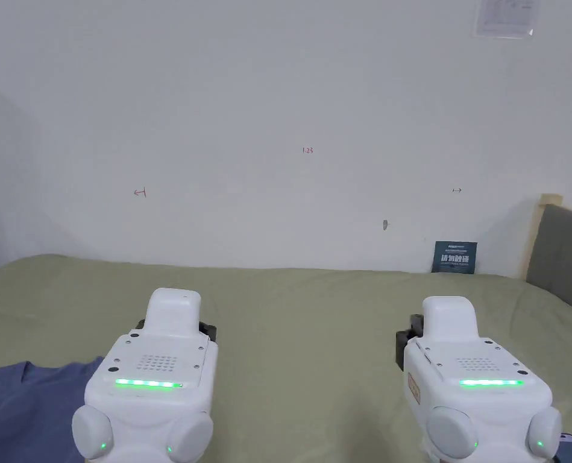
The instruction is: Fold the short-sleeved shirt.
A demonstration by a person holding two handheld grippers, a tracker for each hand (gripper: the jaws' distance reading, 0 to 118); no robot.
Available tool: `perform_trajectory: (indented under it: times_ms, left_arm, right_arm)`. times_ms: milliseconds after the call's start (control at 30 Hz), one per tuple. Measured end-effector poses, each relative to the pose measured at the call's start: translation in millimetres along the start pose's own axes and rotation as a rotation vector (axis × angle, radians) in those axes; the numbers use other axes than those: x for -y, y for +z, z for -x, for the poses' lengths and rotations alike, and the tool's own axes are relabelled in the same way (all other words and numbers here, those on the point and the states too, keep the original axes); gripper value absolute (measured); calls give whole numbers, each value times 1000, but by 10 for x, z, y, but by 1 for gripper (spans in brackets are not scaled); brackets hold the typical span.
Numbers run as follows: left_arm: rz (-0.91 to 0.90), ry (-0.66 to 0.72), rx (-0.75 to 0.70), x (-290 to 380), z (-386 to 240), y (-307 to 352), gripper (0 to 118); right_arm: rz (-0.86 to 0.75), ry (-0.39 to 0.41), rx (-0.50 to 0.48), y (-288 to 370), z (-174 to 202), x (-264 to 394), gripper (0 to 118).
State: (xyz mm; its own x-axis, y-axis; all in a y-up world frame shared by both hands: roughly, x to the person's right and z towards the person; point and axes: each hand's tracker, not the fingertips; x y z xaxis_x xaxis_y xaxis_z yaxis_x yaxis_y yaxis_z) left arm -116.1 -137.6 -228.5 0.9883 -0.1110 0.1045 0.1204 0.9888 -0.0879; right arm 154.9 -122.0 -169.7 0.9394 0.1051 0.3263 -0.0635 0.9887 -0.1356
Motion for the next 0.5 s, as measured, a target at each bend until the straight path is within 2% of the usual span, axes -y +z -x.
perform_trajectory:
  times_ms: [67,300,400,500]
  left_arm:
    - [24,17,52,36,-26,32,0]
    - [18,45,8,104,79,34,0]
    - [33,63,-31,102,239,79,0]
    - [31,60,-81,76,501,221,0]
  right_arm:
    - [28,-23,-71,21,-37,6,1]
    - [37,-17,-94,65,24,-24,1]
    - [26,0,-126,83,185,-59,1]
    - [11,2,-202,97,451,-107,1]
